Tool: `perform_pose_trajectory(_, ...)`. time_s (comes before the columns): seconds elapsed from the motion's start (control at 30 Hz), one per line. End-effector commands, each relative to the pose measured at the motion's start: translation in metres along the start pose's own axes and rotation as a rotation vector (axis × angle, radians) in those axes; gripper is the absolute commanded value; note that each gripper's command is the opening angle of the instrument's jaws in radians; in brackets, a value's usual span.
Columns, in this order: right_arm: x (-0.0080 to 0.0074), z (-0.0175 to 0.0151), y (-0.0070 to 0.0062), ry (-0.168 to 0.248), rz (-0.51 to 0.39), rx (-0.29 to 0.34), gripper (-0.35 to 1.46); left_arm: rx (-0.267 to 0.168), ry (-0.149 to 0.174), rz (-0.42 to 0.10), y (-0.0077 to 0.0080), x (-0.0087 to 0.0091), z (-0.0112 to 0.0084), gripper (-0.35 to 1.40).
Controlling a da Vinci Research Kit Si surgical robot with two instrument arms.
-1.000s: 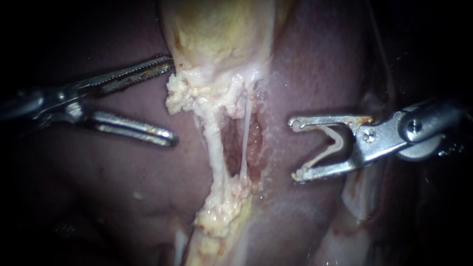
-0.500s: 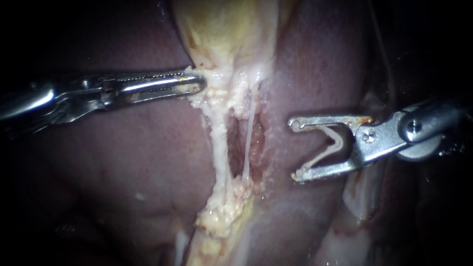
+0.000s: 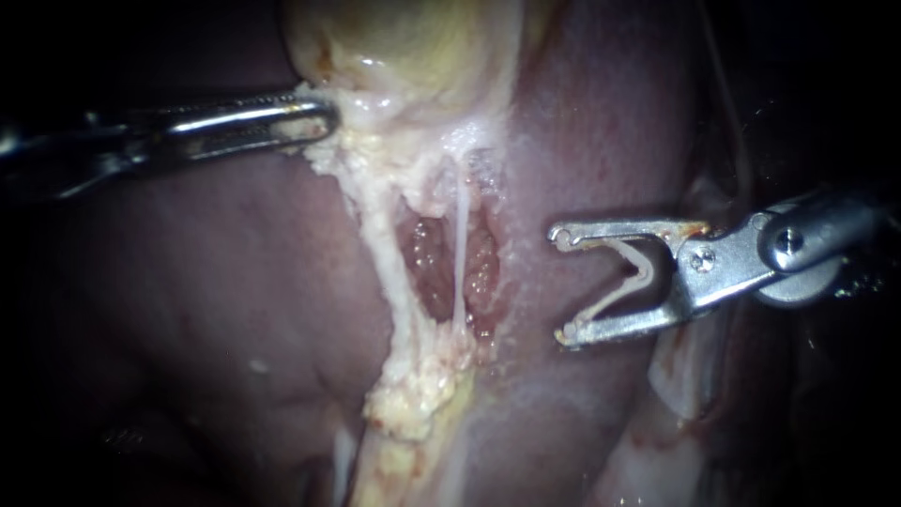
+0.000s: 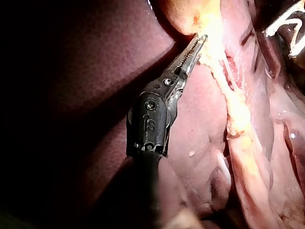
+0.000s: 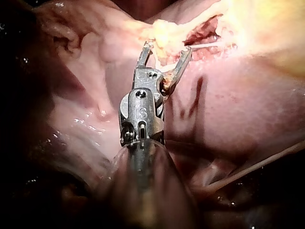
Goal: Grabbing gallbladder
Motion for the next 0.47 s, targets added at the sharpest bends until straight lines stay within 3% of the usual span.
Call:
perform_pose_trajectory(0.03,0.0000,0.0000,0.0000,0.000,0.000,0.000,0.50,-0.004,0.005,0.008,-0.0003,0.0004,-0.0004,-0.35)
perform_pose_trajectory(0.17,0.0000,0.0000,0.0000,0.000,0.000,0.000,0.50,-0.003,0.003,0.016,-0.0012,0.0008,-0.0013,-0.35)
perform_pose_trajectory(0.47,0.0000,0.0000,0.0000,0.000,0.000,0.000,0.50,-0.004,0.004,0.020,-0.0007,0.0001,-0.0006,-0.35)
